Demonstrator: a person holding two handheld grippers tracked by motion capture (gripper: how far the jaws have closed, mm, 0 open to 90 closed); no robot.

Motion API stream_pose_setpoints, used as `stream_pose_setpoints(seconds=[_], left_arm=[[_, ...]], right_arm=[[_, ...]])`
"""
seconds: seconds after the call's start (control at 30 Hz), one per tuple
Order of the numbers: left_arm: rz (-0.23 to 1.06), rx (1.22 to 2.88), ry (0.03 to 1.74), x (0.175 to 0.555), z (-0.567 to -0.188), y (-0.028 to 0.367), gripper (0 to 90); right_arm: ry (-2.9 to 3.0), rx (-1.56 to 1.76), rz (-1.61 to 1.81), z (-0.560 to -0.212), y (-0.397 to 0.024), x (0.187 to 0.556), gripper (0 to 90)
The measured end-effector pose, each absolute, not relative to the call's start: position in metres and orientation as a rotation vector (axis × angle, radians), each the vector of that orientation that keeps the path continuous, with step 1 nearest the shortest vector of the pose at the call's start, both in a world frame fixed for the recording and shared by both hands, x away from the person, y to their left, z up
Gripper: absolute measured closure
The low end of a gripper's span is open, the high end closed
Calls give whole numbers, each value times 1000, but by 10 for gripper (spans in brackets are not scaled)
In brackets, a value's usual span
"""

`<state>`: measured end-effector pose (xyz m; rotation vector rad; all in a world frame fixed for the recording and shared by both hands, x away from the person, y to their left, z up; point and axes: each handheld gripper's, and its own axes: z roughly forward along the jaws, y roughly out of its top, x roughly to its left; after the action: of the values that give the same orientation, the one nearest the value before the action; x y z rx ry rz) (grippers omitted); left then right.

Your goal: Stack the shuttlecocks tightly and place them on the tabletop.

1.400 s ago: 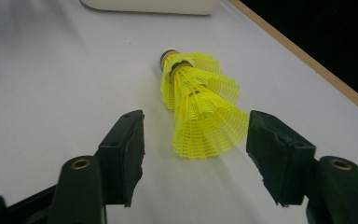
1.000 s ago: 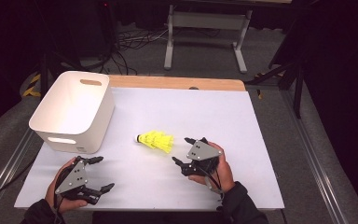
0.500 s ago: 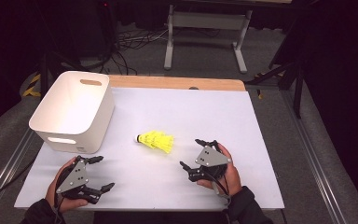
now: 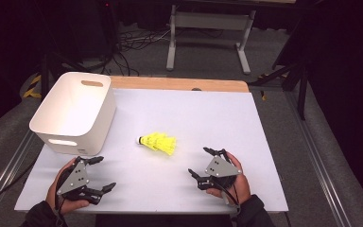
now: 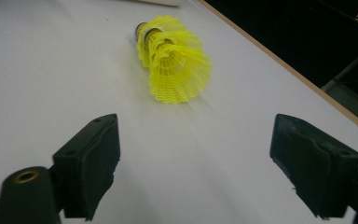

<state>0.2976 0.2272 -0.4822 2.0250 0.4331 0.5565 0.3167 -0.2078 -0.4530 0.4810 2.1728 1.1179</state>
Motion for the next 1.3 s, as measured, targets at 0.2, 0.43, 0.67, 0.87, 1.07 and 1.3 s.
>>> stream_pose_setpoints(seconds=[0.2,0.43,0.67,0.87,1.07,1.3], left_arm=[[558,2018,438,297,-482,230,85],[557,2018,433,299,-483,230,85],[554,2014,437,299,-483,230,86],[559,2014,442,298,-483,231,87],[562,2006,443,298,-483,232,89],[568,2005,444,298,-482,232,89]], right_arm=[[2166,540,1135,-456,-214,314,133],[2153,585,1149,-459,-219,314,115],[2153,587,1156,-461,-218,316,111],[2170,603,1169,-461,-216,318,110],[2225,637,1182,-465,-211,327,123],[2262,659,1196,-466,-205,331,114]])
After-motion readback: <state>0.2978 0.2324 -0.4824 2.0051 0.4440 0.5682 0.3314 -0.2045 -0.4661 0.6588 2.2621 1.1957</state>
